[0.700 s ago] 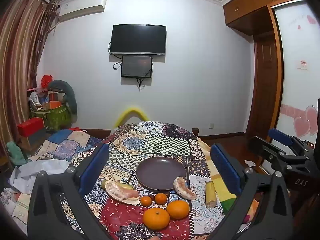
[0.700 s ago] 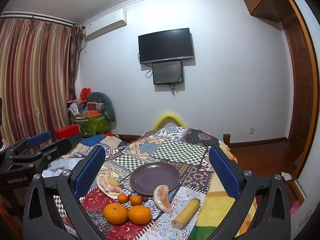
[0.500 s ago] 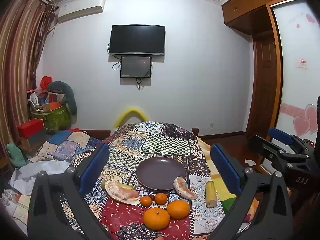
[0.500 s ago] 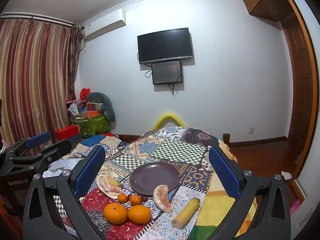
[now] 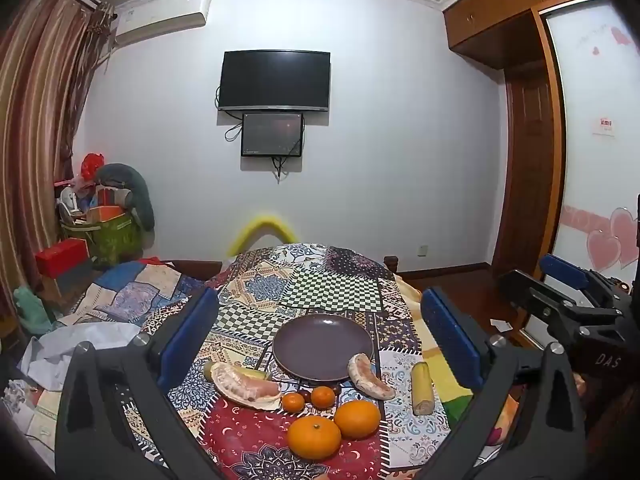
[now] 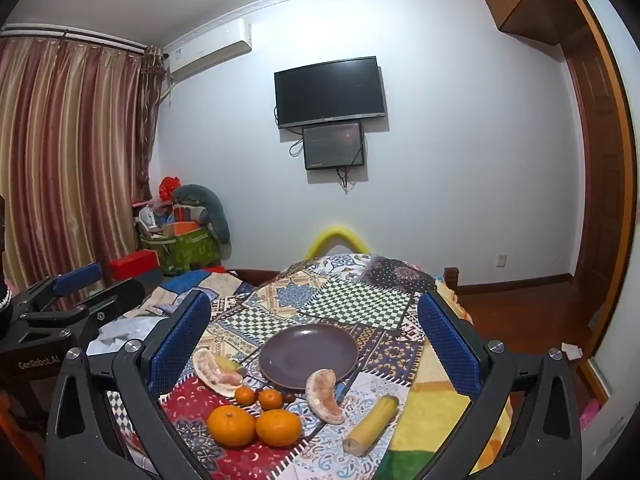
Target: Organize fruits
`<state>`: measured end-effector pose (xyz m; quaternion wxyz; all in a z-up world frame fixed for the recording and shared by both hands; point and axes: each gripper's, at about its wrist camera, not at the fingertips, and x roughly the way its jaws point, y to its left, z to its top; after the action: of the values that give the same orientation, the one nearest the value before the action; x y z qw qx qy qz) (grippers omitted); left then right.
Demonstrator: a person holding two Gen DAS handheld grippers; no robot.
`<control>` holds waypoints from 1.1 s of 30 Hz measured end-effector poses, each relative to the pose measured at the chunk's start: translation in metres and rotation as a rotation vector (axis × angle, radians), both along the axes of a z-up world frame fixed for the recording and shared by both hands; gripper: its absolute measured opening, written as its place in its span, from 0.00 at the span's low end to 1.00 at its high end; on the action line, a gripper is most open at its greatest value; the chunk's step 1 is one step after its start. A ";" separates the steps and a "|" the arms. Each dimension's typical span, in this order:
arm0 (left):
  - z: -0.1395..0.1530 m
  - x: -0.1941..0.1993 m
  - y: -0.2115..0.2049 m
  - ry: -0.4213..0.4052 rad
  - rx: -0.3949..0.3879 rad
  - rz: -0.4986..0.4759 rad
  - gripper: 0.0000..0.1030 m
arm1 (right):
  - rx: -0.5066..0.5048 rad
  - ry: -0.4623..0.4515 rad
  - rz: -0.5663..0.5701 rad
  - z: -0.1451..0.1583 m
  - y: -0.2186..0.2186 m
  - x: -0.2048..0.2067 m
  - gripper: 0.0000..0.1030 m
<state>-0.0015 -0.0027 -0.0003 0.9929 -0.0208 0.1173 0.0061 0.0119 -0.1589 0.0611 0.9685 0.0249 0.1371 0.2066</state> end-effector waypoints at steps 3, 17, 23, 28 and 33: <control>-0.001 0.000 0.000 0.001 0.000 0.000 0.99 | 0.002 0.000 0.003 0.000 0.000 0.000 1.00; -0.001 0.002 0.003 -0.002 -0.006 0.009 0.99 | 0.001 -0.003 -0.001 -0.002 -0.001 0.000 1.00; -0.001 0.001 0.003 -0.002 -0.005 0.010 0.99 | 0.002 -0.004 -0.001 -0.002 -0.002 0.002 1.00; -0.001 0.002 0.003 0.000 -0.005 0.008 0.99 | 0.001 -0.005 -0.003 -0.002 -0.002 0.002 1.00; -0.002 0.002 0.004 0.003 -0.008 0.008 0.99 | 0.002 0.000 -0.002 0.000 -0.004 0.003 1.00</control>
<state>0.0004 0.0016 -0.0019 0.9926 -0.0253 0.1187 0.0095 0.0153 -0.1630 0.0606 0.9686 0.0262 0.1368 0.2057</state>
